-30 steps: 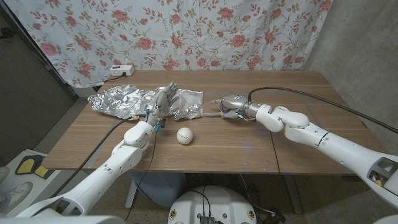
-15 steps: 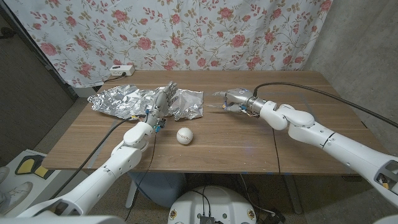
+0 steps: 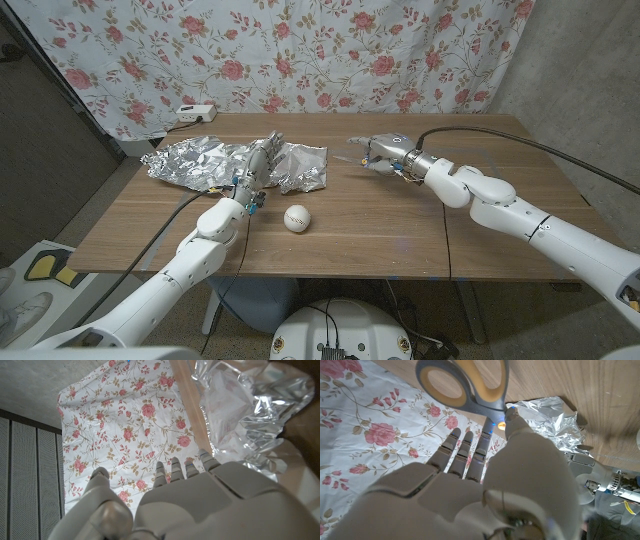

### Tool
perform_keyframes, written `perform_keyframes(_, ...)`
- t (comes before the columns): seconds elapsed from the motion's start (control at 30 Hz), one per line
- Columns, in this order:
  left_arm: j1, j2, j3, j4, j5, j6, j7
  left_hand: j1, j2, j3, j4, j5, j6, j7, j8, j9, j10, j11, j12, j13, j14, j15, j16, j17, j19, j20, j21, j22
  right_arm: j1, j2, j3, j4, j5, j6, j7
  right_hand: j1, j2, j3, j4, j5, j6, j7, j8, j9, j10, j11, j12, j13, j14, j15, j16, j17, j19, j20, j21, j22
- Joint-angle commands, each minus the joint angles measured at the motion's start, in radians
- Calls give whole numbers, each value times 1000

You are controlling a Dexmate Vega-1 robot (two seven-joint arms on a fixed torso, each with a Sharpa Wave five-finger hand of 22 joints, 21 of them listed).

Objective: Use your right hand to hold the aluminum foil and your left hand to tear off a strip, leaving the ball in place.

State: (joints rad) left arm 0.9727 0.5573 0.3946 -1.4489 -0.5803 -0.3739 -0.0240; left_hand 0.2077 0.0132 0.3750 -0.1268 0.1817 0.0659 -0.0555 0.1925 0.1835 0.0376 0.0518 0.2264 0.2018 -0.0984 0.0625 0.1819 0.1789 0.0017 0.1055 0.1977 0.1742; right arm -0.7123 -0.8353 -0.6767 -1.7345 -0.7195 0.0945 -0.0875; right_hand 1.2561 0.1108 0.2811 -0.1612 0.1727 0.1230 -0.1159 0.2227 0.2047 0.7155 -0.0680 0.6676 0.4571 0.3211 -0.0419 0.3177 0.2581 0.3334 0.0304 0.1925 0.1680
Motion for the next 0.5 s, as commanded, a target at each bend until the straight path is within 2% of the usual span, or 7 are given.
perform_keyframes(0.03, 42, 29, -11, -82, 25, 6, 37, 0, 8, 0, -4, 1, 4, 1, 1, 4, 12, 4, 10, 5, -3, -2, 6, 3, -9, 3, -2, 4, -68, -31, 73, -63, 69, 2, -60, 2, 6, -2, 2, 7, 3, 6, -1, 3, 161, -150, 5, -1, 16, -182, 7, 5, 2, 8, 1, 0)
perform_keyframes(0.1, 50, 40, -14, -105, 37, 16, 51, 0, 8, 0, -5, 1, 4, 0, 1, 4, 33, 4, 18, 6, 3, -3, 8, 3, -9, 2, -1, 4, -77, -38, 84, -75, 77, 2, -64, 2, 5, -2, 2, 7, 4, 7, 0, 3, 161, -150, 5, -2, 17, -182, 8, 5, 3, 10, 1, 0)
perform_keyframes(0.5, 104, 67, -35, -192, 83, 21, 118, -1, 8, -1, -5, 1, 4, 1, 2, 4, 33, 3, 17, 6, 3, -3, 7, 3, -10, 2, -2, 4, -147, -50, 151, -110, 154, 37, -129, 3, 8, -6, 4, 10, 11, 10, 1, 4, 163, -149, 3, -9, 27, -183, 14, 11, 6, 14, 2, 0)
